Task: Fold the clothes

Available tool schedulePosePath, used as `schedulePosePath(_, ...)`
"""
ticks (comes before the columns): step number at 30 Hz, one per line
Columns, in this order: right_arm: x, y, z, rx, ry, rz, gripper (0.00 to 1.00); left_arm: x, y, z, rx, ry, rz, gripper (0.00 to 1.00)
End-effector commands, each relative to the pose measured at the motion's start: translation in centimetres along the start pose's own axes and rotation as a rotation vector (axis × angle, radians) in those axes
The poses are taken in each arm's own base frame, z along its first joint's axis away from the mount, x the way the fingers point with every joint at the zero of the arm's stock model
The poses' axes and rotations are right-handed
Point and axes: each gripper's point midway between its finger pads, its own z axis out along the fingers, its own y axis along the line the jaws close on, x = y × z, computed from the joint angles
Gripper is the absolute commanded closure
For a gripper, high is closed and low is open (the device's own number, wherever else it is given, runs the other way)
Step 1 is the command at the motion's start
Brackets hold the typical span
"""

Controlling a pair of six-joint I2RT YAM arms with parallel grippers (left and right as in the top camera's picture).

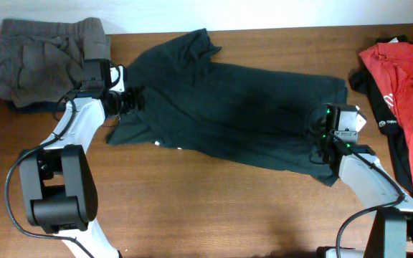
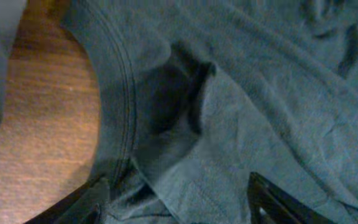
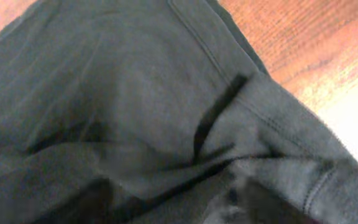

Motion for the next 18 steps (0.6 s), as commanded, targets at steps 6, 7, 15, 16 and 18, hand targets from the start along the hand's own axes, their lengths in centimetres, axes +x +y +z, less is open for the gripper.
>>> schedulePosePath(6, -6.6, 4.2, -4.9, -0.002, -0.016, -0.224, 0.01, -3.7, -1.4, -3.8, 0.003, -0.081, 0.116, 0.25)
schedulePosePath(7, -7.3, 4.6, -5.8, -0.001, -0.013, -0.225, 0.01, -4.1, -1.6, -4.6, 0.005, -0.096, 0.119, 0.25)
schedulePosePath(15, -3.2, 3.9, -7.4, -0.005, 0.227, -0.249, 0.01, -3.3, -1.8, -5.7, 0.007, -0.065, 0.111, 0.20)
schedulePosePath(16, -1.9, 4.1, -7.2, -0.031, 0.285, -0.246, 0.03, -3.0, -1.9, -5.7, 0.010, -0.055, 0.110, 0.21)
schedulePosePath(18, 1.1, 5.1, -6.8, -0.122, 0.420, -0.228, 0.23, -2.7, -2.5, -5.7, 0.034, -0.045, 0.114, 0.22)
